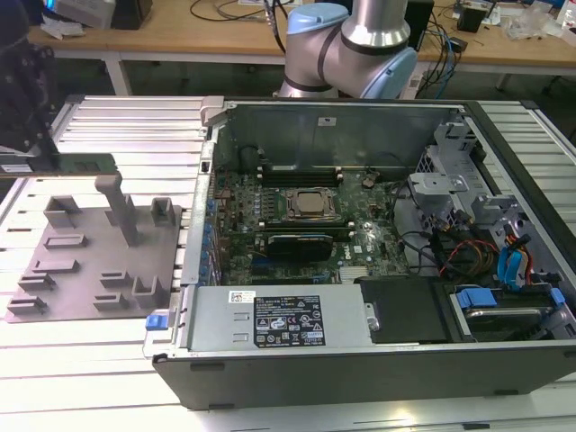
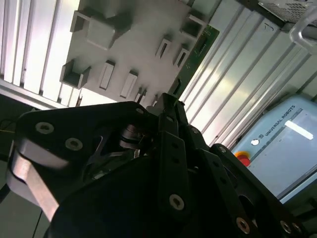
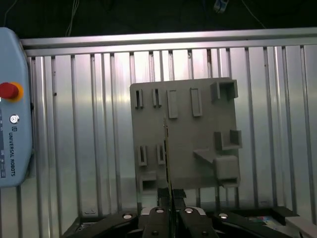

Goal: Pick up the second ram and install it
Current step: 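Pick up the second ram and move it above second insertion slot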

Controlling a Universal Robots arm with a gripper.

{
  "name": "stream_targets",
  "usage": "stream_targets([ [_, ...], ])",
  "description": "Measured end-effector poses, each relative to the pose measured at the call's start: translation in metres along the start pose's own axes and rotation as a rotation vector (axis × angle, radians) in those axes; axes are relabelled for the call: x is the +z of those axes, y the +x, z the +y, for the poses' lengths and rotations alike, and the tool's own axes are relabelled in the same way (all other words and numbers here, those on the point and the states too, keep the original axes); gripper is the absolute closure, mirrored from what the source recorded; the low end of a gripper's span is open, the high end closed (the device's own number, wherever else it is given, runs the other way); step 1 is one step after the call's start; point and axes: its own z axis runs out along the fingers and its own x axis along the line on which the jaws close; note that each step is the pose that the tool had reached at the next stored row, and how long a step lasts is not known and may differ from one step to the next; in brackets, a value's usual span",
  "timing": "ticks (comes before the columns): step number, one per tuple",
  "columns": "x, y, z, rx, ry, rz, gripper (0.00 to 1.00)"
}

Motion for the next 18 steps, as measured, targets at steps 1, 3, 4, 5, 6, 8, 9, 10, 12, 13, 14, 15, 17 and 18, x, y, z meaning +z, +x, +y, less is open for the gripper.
stream_targets([
  [1,-0.0002,-0.0004,-0.0073,0.000,0.0001,-0.0001,0.89],
  [3,-0.0006,-0.0009,-0.0167,0.000,0.0001,-0.0001,0.89],
  [4,-0.0008,-0.0012,-0.0235,0.000,0.0001,-0.0001,0.89],
  [5,-0.0009,-0.0014,-0.0265,0.000,0.0001,-0.0001,0.89],
  [6,-0.0010,-0.0017,-0.0305,0.000,0.0001,-0.0002,0.89],
  [8,-0.0017,-0.0024,-0.0454,0.000,0.0000,0.0000,0.89],
  [9,-0.0018,-0.0026,-0.0492,0.000,0.0001,-0.0001,0.89],
  [10,-0.0019,-0.0028,-0.0526,0.000,0.0001,0.0000,0.89],
  [12,-0.0022,-0.0032,-0.0608,0.000,0.0001,-0.0001,0.89],
  [13,-0.0024,-0.0035,-0.0660,0.000,0.0000,-0.0001,0.89],
  [14,-0.0026,-0.0038,-0.0718,0.000,0.0000,0.0000,0.89],
  [15,-0.0028,-0.0041,-0.0765,0.000,0.0001,-0.0001,0.89],
  [17,-0.0030,-0.0043,-0.0819,0.000,0.0000,-0.0001,0.89],
  [18,-0.0031,-0.0045,-0.0863,0.000,0.0001,-0.0001,0.89],
])
